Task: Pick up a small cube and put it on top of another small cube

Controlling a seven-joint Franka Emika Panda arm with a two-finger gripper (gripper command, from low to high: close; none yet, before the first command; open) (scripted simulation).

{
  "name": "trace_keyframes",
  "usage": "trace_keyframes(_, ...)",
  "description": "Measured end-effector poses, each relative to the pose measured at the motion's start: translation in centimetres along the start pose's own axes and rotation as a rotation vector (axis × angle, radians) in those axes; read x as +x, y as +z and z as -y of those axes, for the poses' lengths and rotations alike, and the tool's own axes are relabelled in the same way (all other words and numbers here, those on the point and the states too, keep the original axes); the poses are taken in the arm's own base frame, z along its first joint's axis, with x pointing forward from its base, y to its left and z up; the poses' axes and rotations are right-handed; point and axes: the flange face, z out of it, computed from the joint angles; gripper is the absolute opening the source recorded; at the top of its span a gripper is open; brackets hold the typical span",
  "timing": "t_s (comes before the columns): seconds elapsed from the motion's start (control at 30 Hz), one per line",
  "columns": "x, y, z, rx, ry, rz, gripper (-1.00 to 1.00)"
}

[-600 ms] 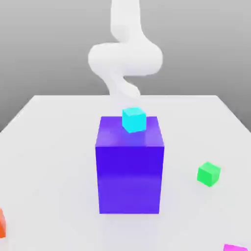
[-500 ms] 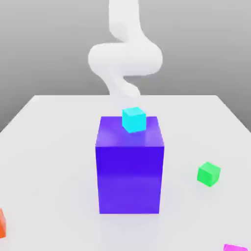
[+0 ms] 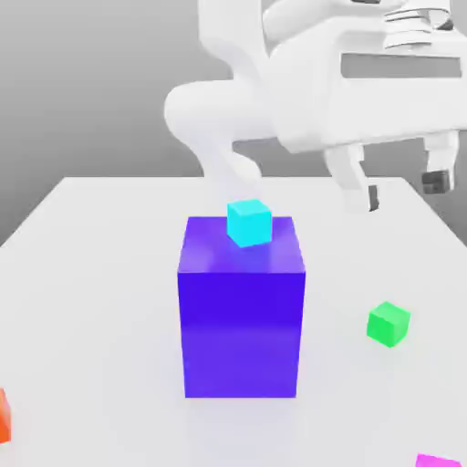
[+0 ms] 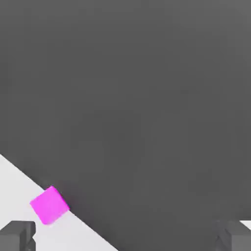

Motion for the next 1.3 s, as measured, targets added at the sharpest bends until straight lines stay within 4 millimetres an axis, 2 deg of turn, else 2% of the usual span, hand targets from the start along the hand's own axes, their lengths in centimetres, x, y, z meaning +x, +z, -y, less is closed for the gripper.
trace_keyframes(0.07, -0.4, 3.6, 1.4, -0.007, -0.077, 0.047, 0.0)
trace_keyframes(0.2, -1.7, 10.6, 2.9, -0.029, -0.212, 0.135, 0.0)
trace_keyframes(0.4, -5.3, 20.8, 5.0, -0.063, -0.431, 0.266, 0.0)
trace_keyframes(0.5, -7.6, 25.7, 5.5, -0.078, -0.526, 0.32, 0.0)
trace_keyframes(0.6, -9.1, 30.3, 5.0, -0.08, -0.543, 0.33, 0.0)
trace_keyframes(0.63, -9.5, 31.3, 4.8, -0.08, -0.544, 0.33, -1.0)
trace_keyframes(0.8, -9.5, 31.3, 4.8, -0.08, -0.544, 0.332, -1.0)
trace_keyframes(0.83, -9.7, 31.8, 4.7, -0.08, -0.544, 0.332, -1.0)
trace_keyframes(0.9, -9.2, 30.3, 5.0, -0.08, -0.545, 0.333, -1.0)
trace_keyframes(1.0, -8.3, 26.4, 5.8, -0.077, -0.543, 0.334, -1.0)
trace_keyframes(1.1, -11.2, 24.1, 7.6, -0.048, -0.525, 0.345, -1.0)
trace_keyframes(1.3, -18.7, 19.8, 10.8, -0.01, -0.505, 0.363, -1.0)
